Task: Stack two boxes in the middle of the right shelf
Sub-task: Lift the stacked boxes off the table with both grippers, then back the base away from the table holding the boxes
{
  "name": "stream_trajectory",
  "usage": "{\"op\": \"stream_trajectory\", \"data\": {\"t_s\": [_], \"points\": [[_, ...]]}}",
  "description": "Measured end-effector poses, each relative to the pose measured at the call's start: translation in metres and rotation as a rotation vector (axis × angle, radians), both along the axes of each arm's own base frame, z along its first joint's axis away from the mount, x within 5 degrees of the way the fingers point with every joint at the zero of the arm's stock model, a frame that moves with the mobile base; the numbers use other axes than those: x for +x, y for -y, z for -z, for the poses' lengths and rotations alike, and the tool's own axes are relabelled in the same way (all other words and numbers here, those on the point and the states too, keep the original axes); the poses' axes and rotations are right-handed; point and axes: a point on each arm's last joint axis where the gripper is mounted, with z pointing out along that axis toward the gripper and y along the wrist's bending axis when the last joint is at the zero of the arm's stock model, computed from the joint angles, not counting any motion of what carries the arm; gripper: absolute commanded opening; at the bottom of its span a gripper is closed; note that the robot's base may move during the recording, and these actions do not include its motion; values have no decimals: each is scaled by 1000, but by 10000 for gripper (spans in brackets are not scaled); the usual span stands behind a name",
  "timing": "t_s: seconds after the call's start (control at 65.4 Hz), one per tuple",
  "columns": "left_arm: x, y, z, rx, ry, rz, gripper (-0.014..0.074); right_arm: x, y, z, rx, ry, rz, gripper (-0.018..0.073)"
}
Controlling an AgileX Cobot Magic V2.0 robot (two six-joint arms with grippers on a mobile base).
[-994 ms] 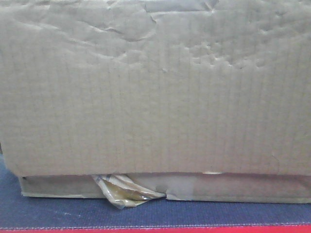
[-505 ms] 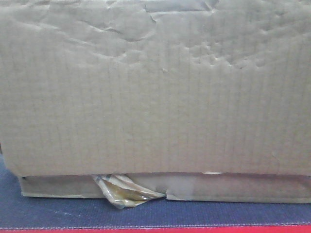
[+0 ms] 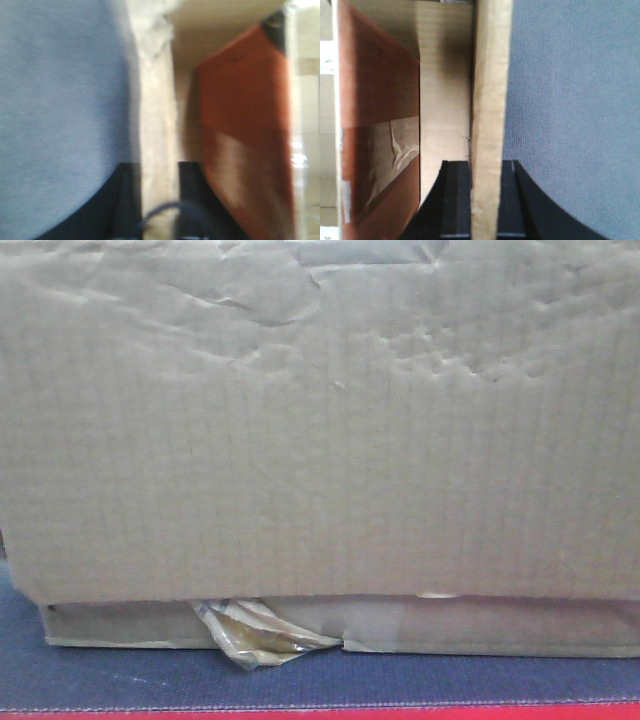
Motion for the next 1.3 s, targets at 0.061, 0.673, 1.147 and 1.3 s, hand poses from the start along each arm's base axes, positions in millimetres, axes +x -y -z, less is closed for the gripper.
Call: {"op": "stream_trajectory", "data": {"t_s": [0.061, 0.673, 1.147, 1.3], "points": [[0, 0, 0, 1, 1, 0, -111, 0, -2, 0, -4, 2, -4, -155], [-44, -23, -121, 5, 459, -99, -111, -21, -4, -121, 27, 516, -5, -155], [-57, -39, -191, 3, 722, -131, -111, -20, -4, -161, 72, 760, -23, -155], [-53, -37, -189, 8, 722, -126, -111, -20, -3, -162, 67, 769, -23, -155]]}}
